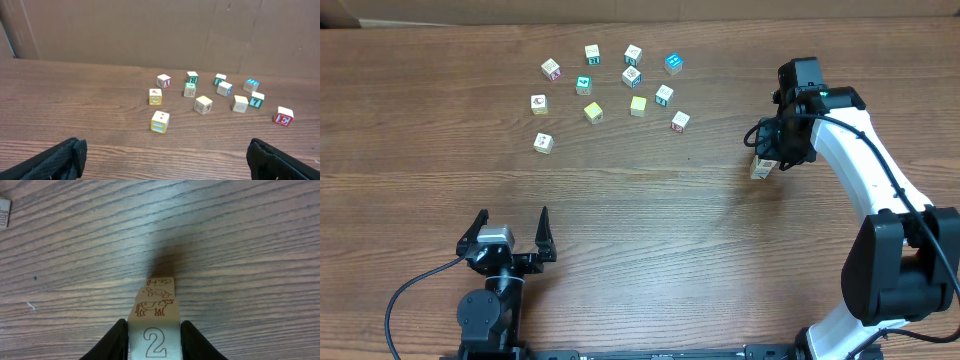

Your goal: Form a tower

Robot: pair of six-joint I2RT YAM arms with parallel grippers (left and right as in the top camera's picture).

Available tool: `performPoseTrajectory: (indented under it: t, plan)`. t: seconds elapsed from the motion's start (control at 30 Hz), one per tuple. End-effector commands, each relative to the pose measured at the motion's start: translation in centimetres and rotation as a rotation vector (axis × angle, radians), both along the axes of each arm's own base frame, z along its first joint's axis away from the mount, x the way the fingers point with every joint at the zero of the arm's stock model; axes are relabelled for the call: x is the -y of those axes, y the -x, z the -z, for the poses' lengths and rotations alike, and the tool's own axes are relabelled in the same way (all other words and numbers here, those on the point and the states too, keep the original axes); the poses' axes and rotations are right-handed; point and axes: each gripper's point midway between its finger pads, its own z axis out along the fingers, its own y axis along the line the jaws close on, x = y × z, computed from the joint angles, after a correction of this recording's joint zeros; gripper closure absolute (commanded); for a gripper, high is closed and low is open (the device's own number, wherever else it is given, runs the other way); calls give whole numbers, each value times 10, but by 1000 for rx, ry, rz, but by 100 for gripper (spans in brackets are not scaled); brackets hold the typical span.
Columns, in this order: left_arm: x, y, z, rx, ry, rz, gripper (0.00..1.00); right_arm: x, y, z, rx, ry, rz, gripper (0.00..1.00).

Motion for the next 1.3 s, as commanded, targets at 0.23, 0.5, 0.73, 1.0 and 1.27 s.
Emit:
performPoseTrajectory:
  t: [0.23,0.5,0.73,1.0,1.27]
  plan:
    - [1,0,-1,7,-28,7,0,-1,1,-2,4,-2,-2,71]
    - [1,0,-1,8,-28,7,0,-1,1,-2,4,-2,-2,71]
    - [1,0,-1,7,-28,7,0,-1,1,-2,5,-2,-2,72]
    - [1,0,-1,7,-28,7,0,-1,0,-3,7,-2,-2,75]
    - [1,0,-1,8,-28,7,0,-1,1,-3,6,-2,-2,75]
